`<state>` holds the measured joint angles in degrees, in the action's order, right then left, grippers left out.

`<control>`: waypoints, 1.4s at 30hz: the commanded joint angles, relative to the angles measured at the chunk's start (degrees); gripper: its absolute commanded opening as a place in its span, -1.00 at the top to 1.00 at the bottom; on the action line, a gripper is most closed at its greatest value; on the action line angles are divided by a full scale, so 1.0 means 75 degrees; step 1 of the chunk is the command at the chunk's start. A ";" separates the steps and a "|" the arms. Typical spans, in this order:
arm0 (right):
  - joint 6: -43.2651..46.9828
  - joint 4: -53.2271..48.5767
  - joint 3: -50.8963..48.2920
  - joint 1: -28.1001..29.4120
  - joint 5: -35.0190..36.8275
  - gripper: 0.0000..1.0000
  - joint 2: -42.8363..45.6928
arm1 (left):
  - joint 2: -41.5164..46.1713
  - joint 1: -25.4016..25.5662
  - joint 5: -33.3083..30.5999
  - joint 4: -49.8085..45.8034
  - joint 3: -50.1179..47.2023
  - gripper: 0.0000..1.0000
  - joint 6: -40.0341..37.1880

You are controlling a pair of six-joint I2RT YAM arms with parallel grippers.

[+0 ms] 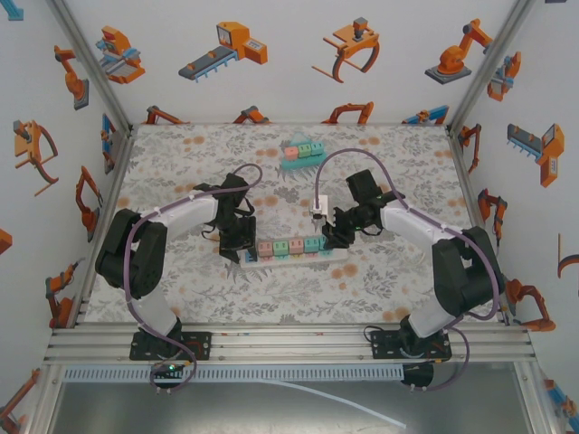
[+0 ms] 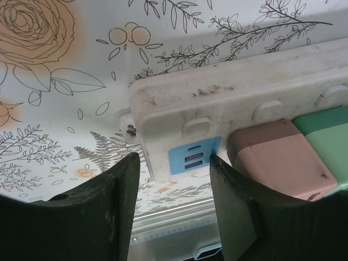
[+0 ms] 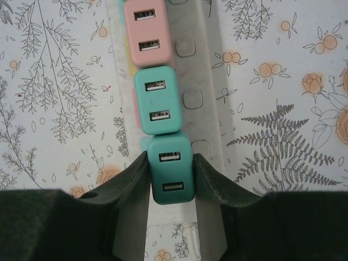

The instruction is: Pull the plug off the socket

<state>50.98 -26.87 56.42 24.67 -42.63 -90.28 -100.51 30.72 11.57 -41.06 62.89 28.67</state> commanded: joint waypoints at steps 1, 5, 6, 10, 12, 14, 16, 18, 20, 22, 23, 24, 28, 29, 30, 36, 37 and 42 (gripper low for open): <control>-0.0066 0.0243 0.0212 0.0110 -0.0945 0.71 0.0438 | -0.0750 0.0119 -0.1518 -0.0188 -0.0561 -0.05 -0.0113; -0.0004 0.0243 0.0069 0.0070 -0.0748 0.71 0.0753 | -0.0744 0.0118 -0.1519 -0.0186 -0.0514 -0.05 -0.0110; 0.0013 0.0249 0.0007 0.0046 -0.0705 0.72 0.0814 | -0.0766 0.0121 -0.1508 -0.0192 -0.0499 -0.05 -0.0118; -0.0011 0.0243 -0.0150 0.0004 -0.0618 0.72 0.1115 | -0.0669 0.0122 -0.1427 -0.0252 -0.0390 -0.05 -0.0115; -0.0089 0.0243 -0.0198 -0.0006 -0.0600 0.73 0.1320 | -0.0515 0.0121 -0.1437 -0.0328 -0.0285 -0.05 -0.0121; -0.0476 0.0333 -0.0249 -0.0007 -0.0542 0.73 0.1601 | -0.0370 0.0123 -0.1465 -0.0455 -0.0093 -0.05 -0.0128; -0.1416 0.0737 -0.0380 -0.0007 -0.0355 0.73 0.1982 | -0.0216 0.0123 -0.1443 -0.0637 0.0195 -0.05 -0.0154; -0.2721 0.1361 -0.0556 -0.0007 -0.0022 0.73 0.2406 | -0.0033 0.0120 -0.1406 -0.0786 0.0488 -0.05 -0.0178; -0.4011 0.1851 -0.0735 -0.0004 0.0420 0.73 0.2836 | 0.0178 0.0111 -0.1323 -0.0896 0.0794 -0.06 -0.0181; -0.5562 0.2296 -0.0942 -0.0002 0.1146 0.73 0.3345 | 0.0323 0.0121 -0.1213 -0.1161 0.1247 -0.07 -0.0207; -0.6198 0.2360 -0.0997 0.0002 0.1533 0.73 0.3554 | 0.0373 0.0122 -0.1160 -0.1322 0.1443 -0.07 -0.0237; -0.6971 0.2362 -0.1042 -0.0002 0.1986 0.73 0.3781 | 0.0435 0.0121 -0.1123 -0.1499 0.1715 -0.07 -0.0256; -0.9412 0.1699 -0.1190 -0.0007 0.3249 0.73 0.4570 | 0.0888 0.0120 -0.0903 -0.2029 0.2486 -0.08 -0.0312; -1.0176 0.1442 -0.1264 -0.0008 0.3571 0.73 0.4789 | 0.1066 0.0123 -0.0827 -0.2132 0.2631 -0.08 -0.0295; -1.0867 0.1195 -0.1363 0.0002 0.3867 0.73 0.5007 | 0.1269 0.0121 -0.0735 -0.2193 0.2745 -0.09 -0.0285; -1.2797 0.0069 -0.2252 -0.0007 0.4651 0.71 0.6350 | 0.2413 0.0134 -0.0793 -0.2633 0.3155 -0.12 -0.0333; -1.2917 -0.0219 -0.2339 -0.0007 0.4799 0.71 0.6526 | 0.2594 0.0134 -0.0692 -0.2648 0.3167 -0.12 -0.0402; -1.3367 -0.0673 -0.3206 -0.0007 0.4951 0.70 0.7409 | 0.3849 0.0175 0.0447 -0.1981 0.2855 -0.26 -0.1032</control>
<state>-43.27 -28.08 35.03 24.58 -8.36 -37.45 -76.14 31.77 8.78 -56.77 85.45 25.19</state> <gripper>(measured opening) 0.339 0.616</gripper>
